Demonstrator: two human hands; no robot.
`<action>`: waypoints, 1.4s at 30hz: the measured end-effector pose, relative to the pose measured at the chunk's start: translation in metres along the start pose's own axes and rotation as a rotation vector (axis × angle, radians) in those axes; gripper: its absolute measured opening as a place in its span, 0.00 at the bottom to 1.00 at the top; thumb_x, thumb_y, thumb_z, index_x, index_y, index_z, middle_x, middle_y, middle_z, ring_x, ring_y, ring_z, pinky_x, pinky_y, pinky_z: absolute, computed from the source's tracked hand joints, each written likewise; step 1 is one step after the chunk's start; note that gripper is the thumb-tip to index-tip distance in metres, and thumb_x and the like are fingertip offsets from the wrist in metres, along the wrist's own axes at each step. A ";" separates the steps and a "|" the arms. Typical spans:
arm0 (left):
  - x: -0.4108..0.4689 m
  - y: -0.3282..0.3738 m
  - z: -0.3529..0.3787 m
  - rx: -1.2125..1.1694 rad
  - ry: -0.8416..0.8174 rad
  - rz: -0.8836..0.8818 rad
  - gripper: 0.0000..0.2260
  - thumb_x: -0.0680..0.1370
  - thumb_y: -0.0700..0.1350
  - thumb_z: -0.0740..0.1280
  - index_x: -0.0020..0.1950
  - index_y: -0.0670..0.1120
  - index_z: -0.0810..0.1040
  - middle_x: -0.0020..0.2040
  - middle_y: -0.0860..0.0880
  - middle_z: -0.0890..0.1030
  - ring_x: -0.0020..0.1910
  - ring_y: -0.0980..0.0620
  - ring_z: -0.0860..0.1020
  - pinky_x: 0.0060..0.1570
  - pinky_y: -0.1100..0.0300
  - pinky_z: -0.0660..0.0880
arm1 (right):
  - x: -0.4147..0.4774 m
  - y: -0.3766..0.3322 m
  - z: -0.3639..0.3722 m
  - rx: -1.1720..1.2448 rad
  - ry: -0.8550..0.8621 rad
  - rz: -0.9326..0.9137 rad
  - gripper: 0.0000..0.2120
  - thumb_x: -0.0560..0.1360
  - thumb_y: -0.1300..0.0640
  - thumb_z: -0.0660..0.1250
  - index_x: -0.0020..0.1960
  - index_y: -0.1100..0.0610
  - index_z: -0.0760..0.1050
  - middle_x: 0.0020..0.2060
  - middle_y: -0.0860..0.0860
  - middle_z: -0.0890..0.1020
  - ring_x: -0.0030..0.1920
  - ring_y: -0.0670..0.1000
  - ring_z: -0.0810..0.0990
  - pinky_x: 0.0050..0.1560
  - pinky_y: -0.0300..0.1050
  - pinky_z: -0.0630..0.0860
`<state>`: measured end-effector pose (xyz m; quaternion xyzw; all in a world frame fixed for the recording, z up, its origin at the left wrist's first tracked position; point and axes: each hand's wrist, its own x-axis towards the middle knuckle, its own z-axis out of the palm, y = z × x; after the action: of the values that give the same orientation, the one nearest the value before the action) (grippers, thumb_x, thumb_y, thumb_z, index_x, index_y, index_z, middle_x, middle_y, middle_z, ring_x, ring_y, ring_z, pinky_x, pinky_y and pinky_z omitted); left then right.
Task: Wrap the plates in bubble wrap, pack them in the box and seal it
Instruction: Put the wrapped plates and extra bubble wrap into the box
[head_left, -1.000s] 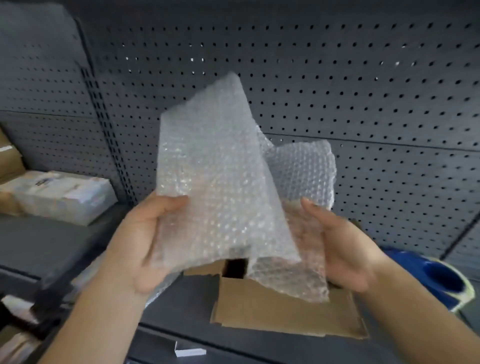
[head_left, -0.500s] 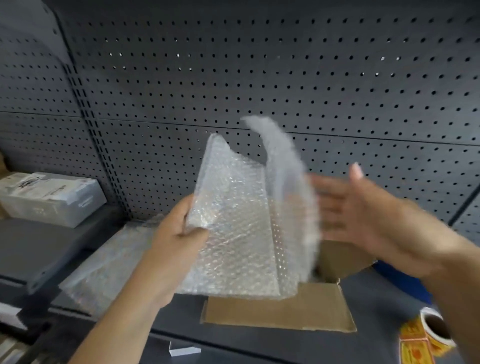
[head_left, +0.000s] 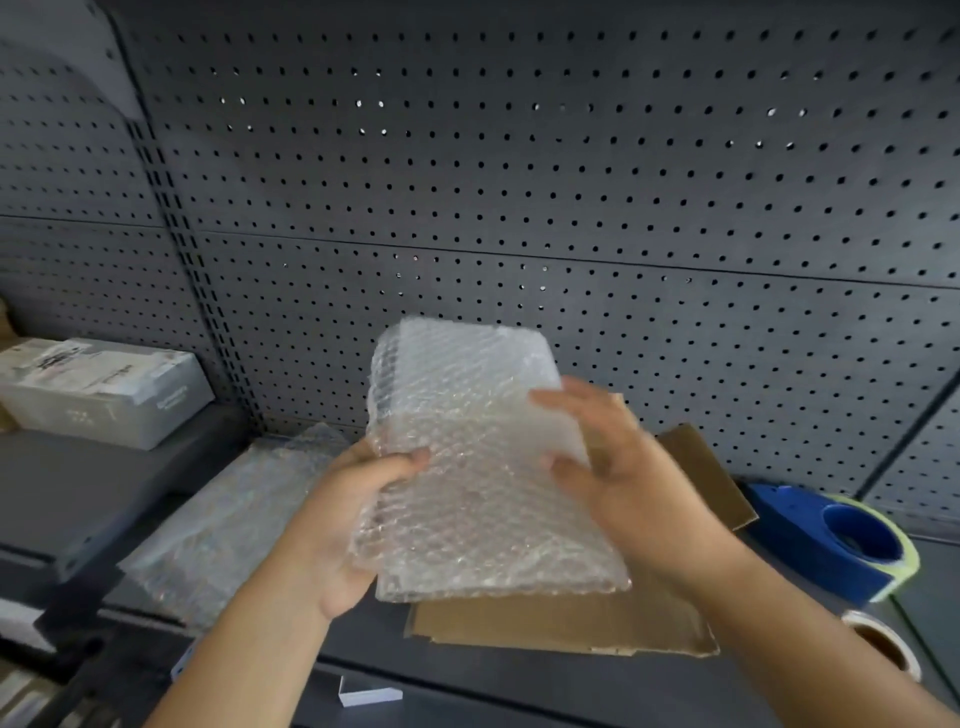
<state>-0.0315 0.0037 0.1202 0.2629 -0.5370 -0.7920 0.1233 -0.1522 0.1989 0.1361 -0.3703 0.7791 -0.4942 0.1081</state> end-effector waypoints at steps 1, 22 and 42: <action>0.000 0.000 -0.001 0.001 0.001 0.013 0.22 0.64 0.44 0.73 0.58 0.43 0.81 0.46 0.46 0.87 0.38 0.52 0.87 0.35 0.58 0.80 | 0.003 0.000 -0.004 0.158 0.067 0.106 0.22 0.78 0.53 0.70 0.69 0.37 0.71 0.70 0.39 0.73 0.66 0.41 0.77 0.65 0.50 0.77; 0.004 -0.004 0.000 0.594 0.148 0.581 0.16 0.79 0.45 0.72 0.63 0.60 0.77 0.59 0.61 0.81 0.57 0.64 0.79 0.57 0.63 0.74 | 0.013 -0.036 -0.057 0.010 0.348 0.129 0.20 0.81 0.61 0.62 0.68 0.40 0.69 0.52 0.43 0.83 0.49 0.51 0.84 0.47 0.54 0.82; 0.032 0.012 -0.015 0.201 -0.170 0.363 0.14 0.82 0.31 0.63 0.49 0.45 0.86 0.54 0.42 0.86 0.53 0.38 0.83 0.50 0.46 0.81 | 0.042 0.004 -0.036 0.589 -0.248 0.130 0.20 0.71 0.75 0.64 0.31 0.55 0.83 0.38 0.55 0.86 0.38 0.52 0.85 0.40 0.46 0.82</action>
<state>-0.0503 -0.0283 0.1180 0.1051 -0.6601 -0.7188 0.1912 -0.2032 0.1962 0.1583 -0.3299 0.6055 -0.6414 0.3363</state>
